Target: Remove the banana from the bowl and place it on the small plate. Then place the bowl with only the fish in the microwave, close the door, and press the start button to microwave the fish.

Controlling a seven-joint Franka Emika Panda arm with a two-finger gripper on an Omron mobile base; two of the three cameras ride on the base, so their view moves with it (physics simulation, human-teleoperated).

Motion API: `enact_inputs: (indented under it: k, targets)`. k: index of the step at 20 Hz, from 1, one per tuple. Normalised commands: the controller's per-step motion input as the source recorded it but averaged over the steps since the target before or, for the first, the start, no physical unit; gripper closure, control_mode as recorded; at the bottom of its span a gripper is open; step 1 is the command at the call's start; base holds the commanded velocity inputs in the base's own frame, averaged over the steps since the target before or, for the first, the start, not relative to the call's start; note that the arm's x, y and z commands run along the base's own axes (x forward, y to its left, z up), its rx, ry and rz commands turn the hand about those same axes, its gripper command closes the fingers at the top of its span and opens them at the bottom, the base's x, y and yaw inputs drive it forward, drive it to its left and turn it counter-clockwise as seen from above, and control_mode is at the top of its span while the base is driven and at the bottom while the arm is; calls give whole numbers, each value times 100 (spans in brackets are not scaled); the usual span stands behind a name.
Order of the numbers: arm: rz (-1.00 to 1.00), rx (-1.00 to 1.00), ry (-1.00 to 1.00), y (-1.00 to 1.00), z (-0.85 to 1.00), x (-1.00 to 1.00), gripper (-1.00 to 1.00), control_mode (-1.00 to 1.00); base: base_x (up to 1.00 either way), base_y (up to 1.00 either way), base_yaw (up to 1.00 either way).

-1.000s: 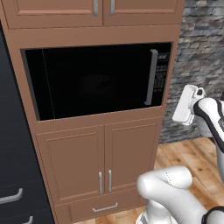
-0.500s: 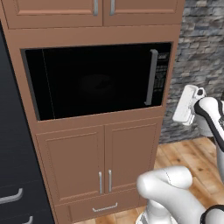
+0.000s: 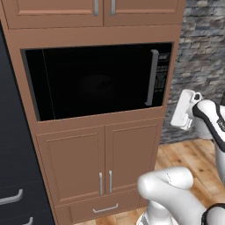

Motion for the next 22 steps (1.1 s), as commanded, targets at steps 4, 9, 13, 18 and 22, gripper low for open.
enact_inputs:
  k: [4,9,13,18,22]
  targets:
    - [3,1,0,3,-3,46,-100,-100,0,0,0]
    - [0,1,0,0,1,61,-100,-100,0,0,0]
    - [0,0,0,0,0,44,-100,-100,0,0,0]
    - [0,0,0,0,0,27,-100,-100,0,0,0]
    - [0,0,0,0,0,27,-100,-100,0,0,0]
